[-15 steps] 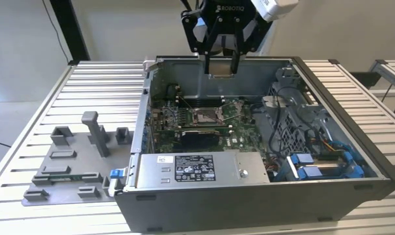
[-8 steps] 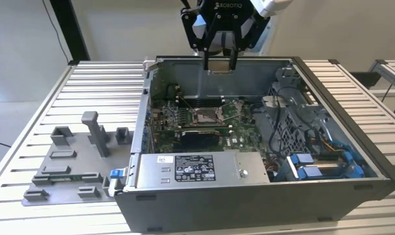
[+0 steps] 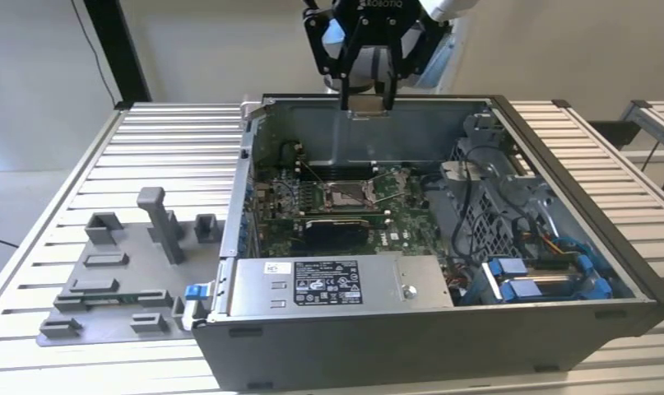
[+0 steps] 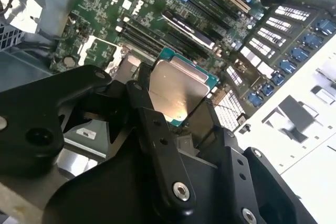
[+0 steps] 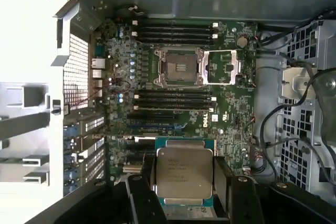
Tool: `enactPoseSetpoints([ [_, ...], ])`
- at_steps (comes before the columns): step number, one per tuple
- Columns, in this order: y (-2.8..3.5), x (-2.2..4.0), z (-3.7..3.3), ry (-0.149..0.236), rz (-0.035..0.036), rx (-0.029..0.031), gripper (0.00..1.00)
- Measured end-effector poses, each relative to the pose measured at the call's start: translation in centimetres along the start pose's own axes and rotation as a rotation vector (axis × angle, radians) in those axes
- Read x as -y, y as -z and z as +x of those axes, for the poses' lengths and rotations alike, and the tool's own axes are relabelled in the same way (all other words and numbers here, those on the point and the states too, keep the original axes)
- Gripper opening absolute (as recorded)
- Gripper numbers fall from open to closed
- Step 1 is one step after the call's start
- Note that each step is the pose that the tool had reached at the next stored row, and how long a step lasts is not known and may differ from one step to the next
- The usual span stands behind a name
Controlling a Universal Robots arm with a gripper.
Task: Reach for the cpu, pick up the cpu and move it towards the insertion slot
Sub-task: 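Pick up the cpu and move it towards the insertion slot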
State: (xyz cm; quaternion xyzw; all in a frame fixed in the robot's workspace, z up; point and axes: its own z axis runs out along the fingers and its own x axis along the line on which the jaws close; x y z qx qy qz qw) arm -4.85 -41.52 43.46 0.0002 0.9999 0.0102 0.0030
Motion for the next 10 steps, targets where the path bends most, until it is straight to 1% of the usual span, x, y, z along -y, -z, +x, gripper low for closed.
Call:
enactPoseSetpoints([
  [8, -0.03, -1.45, 0.0, -0.001, 0.0001, -0.0001, 0.0],
  [10, -0.07, -1.98, 0.0, -0.001, -0.0002, 0.0001, 0.0],
])
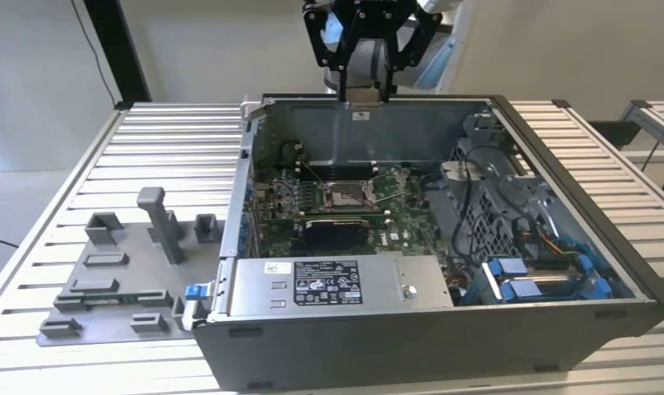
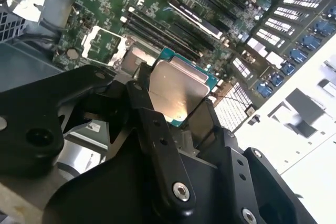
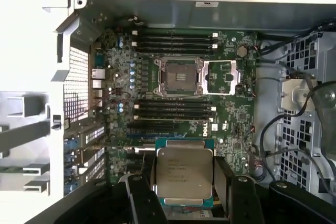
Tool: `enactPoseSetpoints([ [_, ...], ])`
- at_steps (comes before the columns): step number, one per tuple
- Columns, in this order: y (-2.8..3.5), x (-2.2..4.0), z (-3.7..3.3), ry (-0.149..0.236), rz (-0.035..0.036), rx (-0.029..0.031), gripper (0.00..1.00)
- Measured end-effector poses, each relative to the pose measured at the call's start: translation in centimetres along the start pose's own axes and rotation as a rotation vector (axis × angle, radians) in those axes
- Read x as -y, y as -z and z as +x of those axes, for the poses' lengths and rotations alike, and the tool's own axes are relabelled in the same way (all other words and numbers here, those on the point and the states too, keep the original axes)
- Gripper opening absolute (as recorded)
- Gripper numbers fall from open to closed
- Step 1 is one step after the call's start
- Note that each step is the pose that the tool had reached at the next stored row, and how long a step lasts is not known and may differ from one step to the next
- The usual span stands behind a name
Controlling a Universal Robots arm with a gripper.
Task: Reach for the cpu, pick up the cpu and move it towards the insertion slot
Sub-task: 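Pick up the cpu and move it towards the insertion slot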
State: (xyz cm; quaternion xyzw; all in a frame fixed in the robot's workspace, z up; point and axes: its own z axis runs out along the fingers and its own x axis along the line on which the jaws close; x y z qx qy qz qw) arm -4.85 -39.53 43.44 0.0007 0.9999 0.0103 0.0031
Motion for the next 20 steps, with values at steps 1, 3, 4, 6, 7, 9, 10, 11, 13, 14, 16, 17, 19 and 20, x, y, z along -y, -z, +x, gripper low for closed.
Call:
enactPoseSetpoints([
  [1, 0.0, -0.29, 0.0, 0.0, 0.0002, -0.0001, 0.0],
  [3, -0.03, -0.88, 0.0, 0.0, 0.0002, -0.0001, 0.0],
  [4, -0.06, -1.19, 0.0, 0.0, 0.0002, -0.0001, 0.0],
  [6, -0.13, -1.83, -0.01, 0.0, 0.0002, -0.0001, 0.0],
  [7, -0.17, -2.14, -0.03, 0.0, 0.0001, -0.0001, 0.0],
  [9, -0.25, -2.7, -0.14, 0.0, 0.0003, -0.0003, 0.0],
  [10, -0.3, -2.88, -0.22, 0.0, 0.0002, -0.0003, 0.0],
  [11, -0.33, -3.05, -0.31, 0.0, 0.0001, -0.0003, 0.0],
  [13, -0.39, -3.39, -0.47, 0.0, 0.0001, -0.0004, 0.0],
  [14, -0.42, -3.58, -0.53, 0.0, 0.0003, -0.0004, 0.0],
  [16, -0.52, -3.97, -0.67, 0.0, 0.0004, -0.0004, 0.0],
  [17, -0.62, -4.14, -0.76, 0.0, 0.0002, -0.0004, 0.0],
  [19, -0.84, -4.46, -0.87, -0.001, 0.0001, -0.0004, 0.0],
  [20, -0.95, -4.62, -0.92, -0.001, 0.0001, -0.0003, 0.0],
])
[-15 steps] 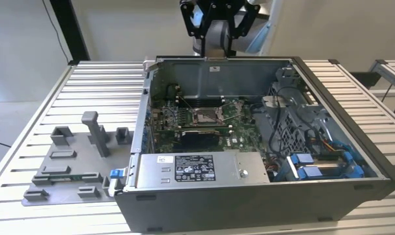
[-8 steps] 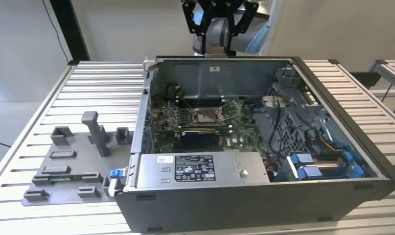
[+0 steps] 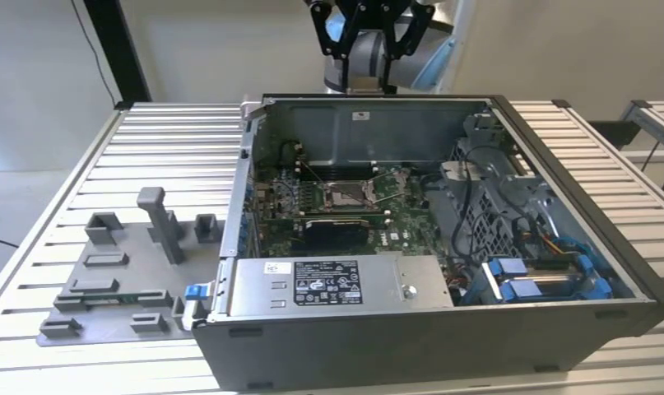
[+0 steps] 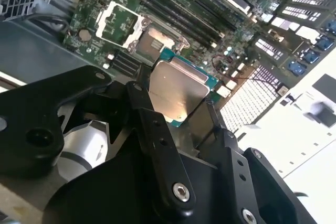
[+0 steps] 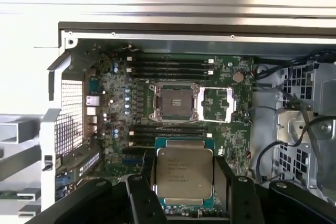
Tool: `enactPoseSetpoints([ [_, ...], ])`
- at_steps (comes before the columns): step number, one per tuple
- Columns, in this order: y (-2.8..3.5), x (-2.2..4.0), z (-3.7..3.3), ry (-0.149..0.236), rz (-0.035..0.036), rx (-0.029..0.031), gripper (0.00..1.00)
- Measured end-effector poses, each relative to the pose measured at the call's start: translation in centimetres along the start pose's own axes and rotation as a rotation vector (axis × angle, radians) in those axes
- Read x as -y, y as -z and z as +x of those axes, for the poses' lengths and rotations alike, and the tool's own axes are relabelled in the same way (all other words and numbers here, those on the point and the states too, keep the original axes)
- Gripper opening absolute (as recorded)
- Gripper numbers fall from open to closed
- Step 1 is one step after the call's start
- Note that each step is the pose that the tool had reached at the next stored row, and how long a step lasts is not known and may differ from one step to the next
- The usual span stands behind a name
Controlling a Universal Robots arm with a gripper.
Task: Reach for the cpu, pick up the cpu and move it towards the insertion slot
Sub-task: 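Pick up the cpu and move it towards the insertion slot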
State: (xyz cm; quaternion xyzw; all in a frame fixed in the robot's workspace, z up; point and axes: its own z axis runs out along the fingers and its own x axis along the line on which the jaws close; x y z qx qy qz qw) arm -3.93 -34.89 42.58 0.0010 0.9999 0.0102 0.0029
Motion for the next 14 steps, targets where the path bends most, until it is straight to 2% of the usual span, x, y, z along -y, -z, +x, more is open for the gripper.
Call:
enactPoseSetpoints([
  [10, -1.04, -2.32, -0.28, 0.0, 0.0001, -0.0001, 0.0],
  [14, -1.31, -2.89, -0.34, 0.0, 0.0, 0.0, 0.0],
])
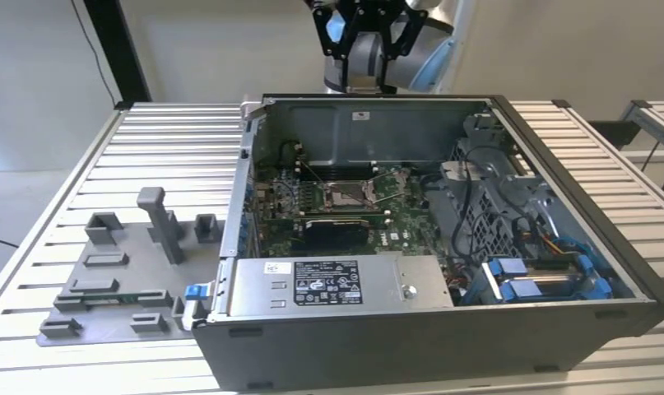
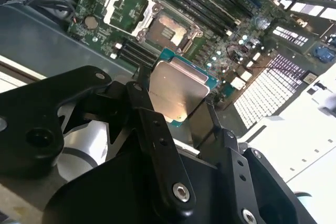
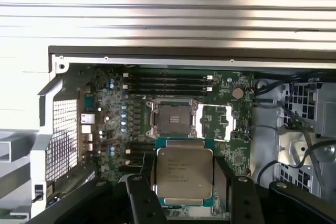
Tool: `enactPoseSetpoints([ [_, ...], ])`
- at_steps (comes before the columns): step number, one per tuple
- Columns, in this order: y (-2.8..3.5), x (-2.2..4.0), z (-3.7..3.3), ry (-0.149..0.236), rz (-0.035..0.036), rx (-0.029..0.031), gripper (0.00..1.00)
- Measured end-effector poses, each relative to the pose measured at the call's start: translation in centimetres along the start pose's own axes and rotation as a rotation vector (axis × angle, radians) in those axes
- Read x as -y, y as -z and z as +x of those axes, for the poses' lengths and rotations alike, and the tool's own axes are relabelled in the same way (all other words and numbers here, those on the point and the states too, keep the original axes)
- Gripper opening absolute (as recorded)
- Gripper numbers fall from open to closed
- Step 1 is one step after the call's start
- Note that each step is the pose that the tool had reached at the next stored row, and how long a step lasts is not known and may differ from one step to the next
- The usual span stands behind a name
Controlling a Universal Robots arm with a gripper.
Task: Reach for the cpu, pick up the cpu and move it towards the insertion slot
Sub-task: 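Pick up the cpu and move it towards the insertion slot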
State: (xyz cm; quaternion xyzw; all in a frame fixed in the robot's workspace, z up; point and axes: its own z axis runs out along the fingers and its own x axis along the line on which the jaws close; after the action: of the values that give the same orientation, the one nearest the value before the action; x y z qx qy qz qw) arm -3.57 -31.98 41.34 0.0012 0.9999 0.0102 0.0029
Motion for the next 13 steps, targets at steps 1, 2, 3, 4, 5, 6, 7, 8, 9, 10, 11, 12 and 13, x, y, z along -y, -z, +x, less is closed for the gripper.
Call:
enactPoseSetpoints([
  [1, -0.03, -0.06, -0.01, 0.0, 0.0001, -0.0001, 0.0],
  [2, -0.04, -0.07, -0.01, 0.0, 0.0001, -0.0001, 0.0],
  [3, -0.03, -0.09, -0.01, 0.0, 0.0002, -0.0001, 0.0],
  [4, -0.04, -0.11, -0.01, 0.0, 0.0001, 0.0, 0.0],
  [5, -0.04, -0.11, 0.0, 0.0, 0.0001, 0.0, 0.0],
  [6, -0.04, -0.12, -0.01, 0.0, 0.0, 0.0, 0.0],
  [7, -0.04, -0.12, -0.01, 0.0, 0.0001, -0.0001, 0.0],
  [8, -0.04, -0.13, -0.01, 0.0, 0.0001, -0.0001, 0.0],
  [9, -0.04, -0.14, -0.01, 0.0, 0.0001, 0.0, 0.0],
  [10, -0.04, -0.14, -0.01, 0.0, 0.0001, -0.0001, 0.0],
  [11, -0.04, -0.15, -0.01, 0.0, 0.0001, -0.0001, 0.0],
  [12, -0.04, -0.15, -0.01, 0.0, 0.0002, 0.0, 0.0],
  [13, -0.06, -0.15, -0.03, 0.0, 0.0001, 0.0, 0.0],
])
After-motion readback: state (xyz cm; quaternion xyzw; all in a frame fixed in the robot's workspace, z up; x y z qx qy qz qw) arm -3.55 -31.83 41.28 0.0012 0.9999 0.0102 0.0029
